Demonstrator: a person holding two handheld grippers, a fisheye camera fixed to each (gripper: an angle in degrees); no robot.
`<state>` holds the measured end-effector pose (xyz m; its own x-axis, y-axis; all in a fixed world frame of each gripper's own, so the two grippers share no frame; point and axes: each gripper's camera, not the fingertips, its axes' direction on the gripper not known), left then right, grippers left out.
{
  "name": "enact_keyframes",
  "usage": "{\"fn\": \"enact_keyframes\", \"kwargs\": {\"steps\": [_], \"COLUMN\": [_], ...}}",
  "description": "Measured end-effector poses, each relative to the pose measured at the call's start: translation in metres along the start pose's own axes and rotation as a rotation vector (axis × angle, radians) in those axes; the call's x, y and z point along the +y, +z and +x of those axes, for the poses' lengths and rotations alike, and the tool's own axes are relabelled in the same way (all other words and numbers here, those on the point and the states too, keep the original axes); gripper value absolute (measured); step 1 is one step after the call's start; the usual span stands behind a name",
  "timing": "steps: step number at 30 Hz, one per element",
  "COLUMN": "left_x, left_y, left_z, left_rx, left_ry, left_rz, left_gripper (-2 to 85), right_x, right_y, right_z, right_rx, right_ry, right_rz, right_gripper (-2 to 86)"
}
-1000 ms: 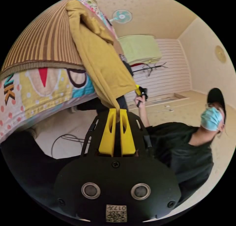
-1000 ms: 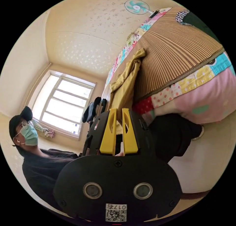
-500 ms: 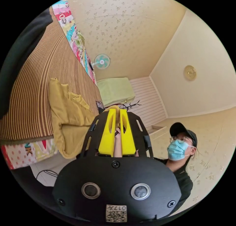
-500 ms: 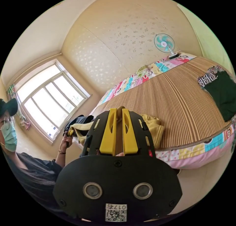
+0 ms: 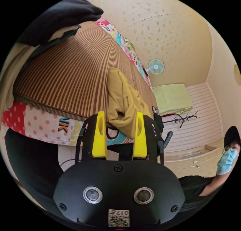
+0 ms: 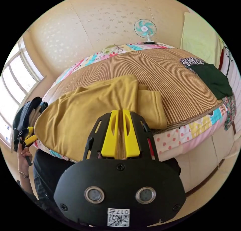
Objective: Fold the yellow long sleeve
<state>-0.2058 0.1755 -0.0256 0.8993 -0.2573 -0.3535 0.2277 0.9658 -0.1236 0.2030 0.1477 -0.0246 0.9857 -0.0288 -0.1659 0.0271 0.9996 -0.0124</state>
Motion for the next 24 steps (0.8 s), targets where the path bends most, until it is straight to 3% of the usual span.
{"fn": "enact_keyframes", "kwargs": {"steps": [3, 6, 8, 10, 17, 24], "left_x": [0.002, -0.005, -0.015, -0.009, 0.040, 0.060], "left_y": [0.020, 0.033, 0.071, 0.082, 0.003, 0.040], "left_z": [0.011, 0.032, 0.024, 0.013, -0.041, -0.032], "left_rx": [0.050, 0.069, 0.115, 0.139, -0.151, 0.066], "left_ry": [0.105, 0.293, 0.290, 0.269, 0.019, 0.022], "left_rz": [-0.001, -0.010, -0.295, -0.409, -0.128, -0.094], "left_gripper": [14.6, 8.3, 5.0, 4.4, 0.6, 13.8], "right_x": [-0.011, 0.004, 0.010, 0.016, 0.017, 0.000], "right_y": [0.014, 0.022, 0.025, 0.030, 0.029, 0.027], "right_z": [-0.010, -0.024, -0.031, -0.038, -0.015, 0.030], "right_rx": [0.035, 0.098, 0.136, 0.178, 0.050, -0.167], "right_ry": [-0.024, -0.124, -0.177, -0.261, -0.212, -0.057], "right_rz": [-0.062, 0.029, 0.049, 0.067, 0.085, 0.057], "right_gripper": [2.2, 1.4, 1.2, 1.0, 1.0, 0.9]}}
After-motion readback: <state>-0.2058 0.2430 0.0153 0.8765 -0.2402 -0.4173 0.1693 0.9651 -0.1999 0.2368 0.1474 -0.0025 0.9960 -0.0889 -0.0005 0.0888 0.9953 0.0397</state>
